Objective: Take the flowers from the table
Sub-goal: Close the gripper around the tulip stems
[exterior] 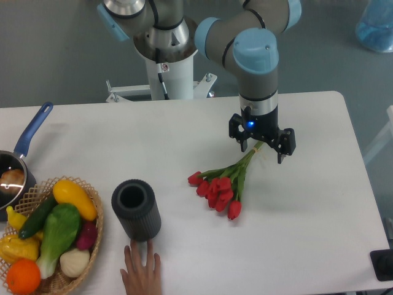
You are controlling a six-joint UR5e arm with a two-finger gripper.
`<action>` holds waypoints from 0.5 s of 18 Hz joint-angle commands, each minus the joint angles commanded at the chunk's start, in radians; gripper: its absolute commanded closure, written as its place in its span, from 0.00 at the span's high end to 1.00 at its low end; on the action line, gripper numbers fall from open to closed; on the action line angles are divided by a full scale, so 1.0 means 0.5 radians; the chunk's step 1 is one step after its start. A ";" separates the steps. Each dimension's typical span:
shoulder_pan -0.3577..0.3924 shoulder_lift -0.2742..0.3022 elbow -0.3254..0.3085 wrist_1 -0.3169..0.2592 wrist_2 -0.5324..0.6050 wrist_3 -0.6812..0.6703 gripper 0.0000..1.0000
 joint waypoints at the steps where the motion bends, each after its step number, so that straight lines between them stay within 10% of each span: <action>1: 0.015 -0.012 -0.003 -0.028 0.000 0.028 1.00; 9: 0.061 -0.187 -0.086 -0.034 -0.009 0.123 1.00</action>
